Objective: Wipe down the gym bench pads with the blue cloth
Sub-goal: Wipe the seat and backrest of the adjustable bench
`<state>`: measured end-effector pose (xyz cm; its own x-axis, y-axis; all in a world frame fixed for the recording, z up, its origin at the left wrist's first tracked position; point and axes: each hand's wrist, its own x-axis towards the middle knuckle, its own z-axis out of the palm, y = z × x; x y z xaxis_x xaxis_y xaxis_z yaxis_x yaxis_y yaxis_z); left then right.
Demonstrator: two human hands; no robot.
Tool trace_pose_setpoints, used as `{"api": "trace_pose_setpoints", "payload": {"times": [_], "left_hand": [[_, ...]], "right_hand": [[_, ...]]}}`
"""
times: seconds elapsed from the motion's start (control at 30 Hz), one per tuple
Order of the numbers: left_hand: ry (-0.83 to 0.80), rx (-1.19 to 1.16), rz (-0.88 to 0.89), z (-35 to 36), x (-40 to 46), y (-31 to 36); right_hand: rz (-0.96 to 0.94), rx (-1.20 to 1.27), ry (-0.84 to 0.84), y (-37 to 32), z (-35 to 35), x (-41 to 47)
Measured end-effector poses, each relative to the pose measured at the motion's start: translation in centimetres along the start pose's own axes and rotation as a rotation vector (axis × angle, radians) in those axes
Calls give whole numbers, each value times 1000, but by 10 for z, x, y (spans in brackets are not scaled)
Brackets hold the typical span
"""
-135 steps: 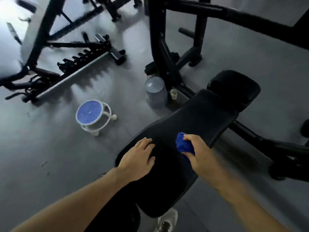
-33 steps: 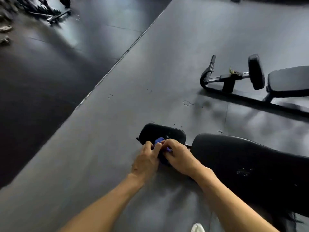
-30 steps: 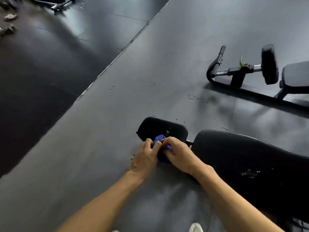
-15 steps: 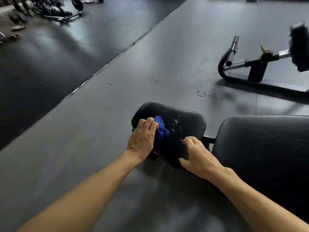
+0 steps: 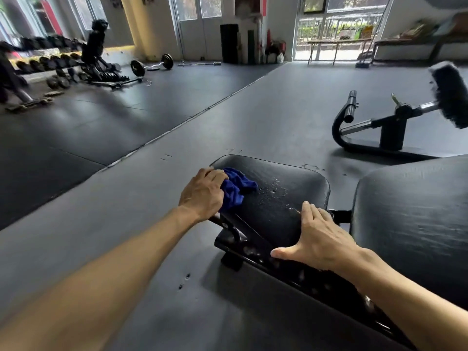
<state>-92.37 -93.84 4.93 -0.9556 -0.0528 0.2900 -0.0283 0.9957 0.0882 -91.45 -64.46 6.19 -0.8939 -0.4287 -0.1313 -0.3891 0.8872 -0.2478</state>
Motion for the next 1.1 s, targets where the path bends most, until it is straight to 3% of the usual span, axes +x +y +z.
{"api": "trace_pose_setpoints", "payload": {"times": [0.2,0.63,0.87,1.0,1.1], "left_hand": [[16,-231,-41,14,-2,9],[184,-117,283,33,-54,101],[289,-58,469,23,-59,132],[91,-74,448,11,-58,130],[-123,75,403,0,-57,134]], "right_hand": [[-14,-50,9,1,2,7],[-40,53,-37,9,-14,1],[-28,164,27,10,-15,-5],[-21,191,32,10,-18,-7],[-29,208,24,12,-20,-11]]}}
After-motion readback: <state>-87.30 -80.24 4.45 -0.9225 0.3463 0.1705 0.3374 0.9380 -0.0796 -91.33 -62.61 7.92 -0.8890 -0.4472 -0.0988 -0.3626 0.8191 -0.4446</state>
